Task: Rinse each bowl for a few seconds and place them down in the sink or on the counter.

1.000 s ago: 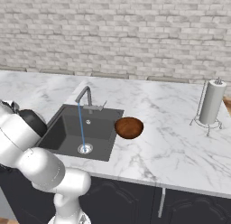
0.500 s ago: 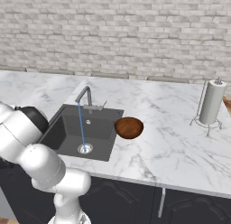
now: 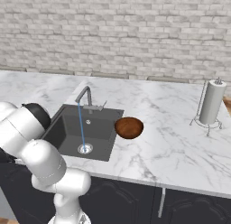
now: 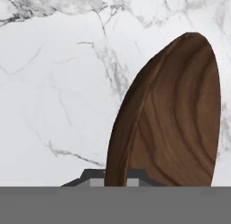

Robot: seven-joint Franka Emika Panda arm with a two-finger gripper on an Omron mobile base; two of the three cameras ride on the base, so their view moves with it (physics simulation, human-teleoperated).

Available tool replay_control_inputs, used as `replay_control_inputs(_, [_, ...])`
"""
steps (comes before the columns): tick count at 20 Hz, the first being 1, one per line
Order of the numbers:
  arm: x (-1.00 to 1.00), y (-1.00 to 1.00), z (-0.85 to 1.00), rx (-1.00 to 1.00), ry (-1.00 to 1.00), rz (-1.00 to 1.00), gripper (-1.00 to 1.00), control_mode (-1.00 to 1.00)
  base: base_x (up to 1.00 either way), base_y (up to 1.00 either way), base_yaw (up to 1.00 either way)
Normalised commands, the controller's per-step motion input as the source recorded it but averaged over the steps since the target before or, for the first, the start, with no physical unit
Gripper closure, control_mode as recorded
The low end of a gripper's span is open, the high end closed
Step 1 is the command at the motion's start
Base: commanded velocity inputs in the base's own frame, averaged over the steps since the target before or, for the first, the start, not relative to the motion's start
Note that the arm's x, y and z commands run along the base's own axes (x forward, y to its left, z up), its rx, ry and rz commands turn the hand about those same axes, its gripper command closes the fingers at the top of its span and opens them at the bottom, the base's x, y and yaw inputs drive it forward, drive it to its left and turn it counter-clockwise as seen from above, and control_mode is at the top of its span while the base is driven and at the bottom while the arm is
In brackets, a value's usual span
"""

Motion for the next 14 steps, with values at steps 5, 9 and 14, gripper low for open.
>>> replay_control_inputs(5, [0.0, 0.0, -0.21, 0.07, 0.0, 0.0, 1.0, -1.0, 0.0, 0.0, 0.0])
replay_control_inputs(9, [0.0, 0.02, -0.21, 0.06, 0.0, 0.0, 1.0, -1.0, 0.0, 0.0, 0.0])
replay_control_inputs(14, [0.0, 0.07, -0.24, 0.06, 0.0, 0.0, 1.0, -1.0, 0.0, 0.0, 0.0])
